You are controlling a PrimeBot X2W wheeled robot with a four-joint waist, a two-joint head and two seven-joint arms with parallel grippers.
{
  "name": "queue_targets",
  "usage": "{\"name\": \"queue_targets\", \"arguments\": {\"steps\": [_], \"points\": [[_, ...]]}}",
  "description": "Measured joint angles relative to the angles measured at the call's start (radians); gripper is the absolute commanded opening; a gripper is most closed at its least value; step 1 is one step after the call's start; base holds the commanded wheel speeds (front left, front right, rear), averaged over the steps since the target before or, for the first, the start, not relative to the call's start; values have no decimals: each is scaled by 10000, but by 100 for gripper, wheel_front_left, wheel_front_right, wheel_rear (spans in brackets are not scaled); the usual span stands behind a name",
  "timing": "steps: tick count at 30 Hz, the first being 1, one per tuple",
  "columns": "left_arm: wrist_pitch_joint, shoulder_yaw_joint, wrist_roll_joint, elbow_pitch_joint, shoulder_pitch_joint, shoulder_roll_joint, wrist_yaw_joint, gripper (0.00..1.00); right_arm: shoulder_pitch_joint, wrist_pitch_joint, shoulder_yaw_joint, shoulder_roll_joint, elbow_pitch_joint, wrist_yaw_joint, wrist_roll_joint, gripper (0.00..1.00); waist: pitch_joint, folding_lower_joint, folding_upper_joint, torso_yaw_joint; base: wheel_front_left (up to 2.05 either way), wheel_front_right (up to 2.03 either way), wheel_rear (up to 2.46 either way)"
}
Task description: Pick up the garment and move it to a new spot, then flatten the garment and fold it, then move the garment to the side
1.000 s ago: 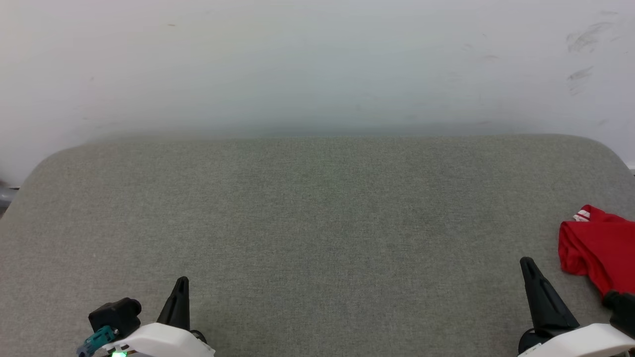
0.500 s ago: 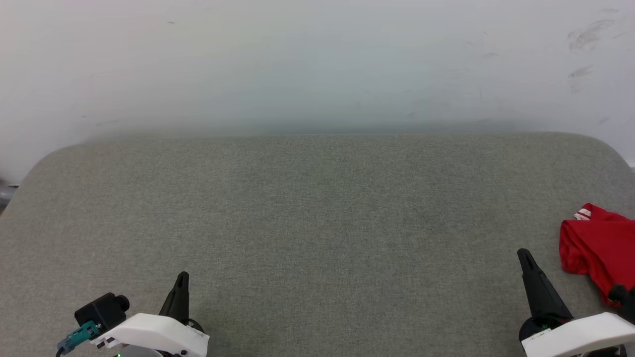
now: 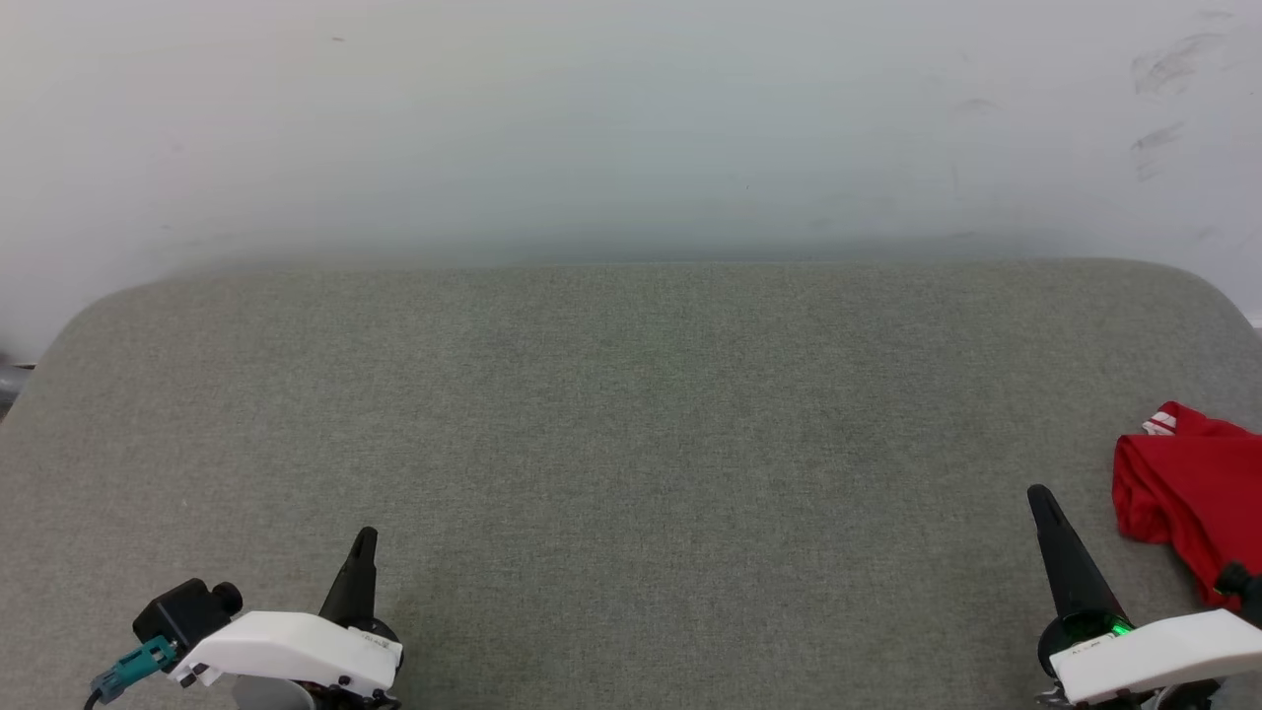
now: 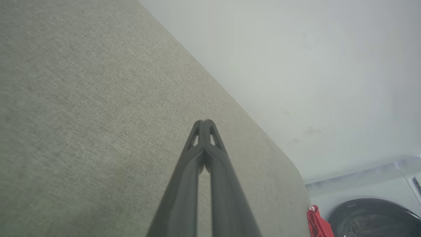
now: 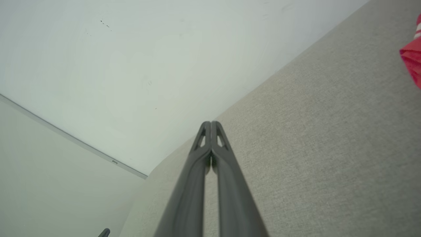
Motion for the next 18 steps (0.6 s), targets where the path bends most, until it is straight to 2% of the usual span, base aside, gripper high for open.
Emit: {"name": "queue_targets", "arguments": {"steps": [18], "points": [[558,700,-1816,79,-209,-401,-529,0,-442,46,-31,-27,752,0,2301,0,90,0,0,3,0,0,0]]}}
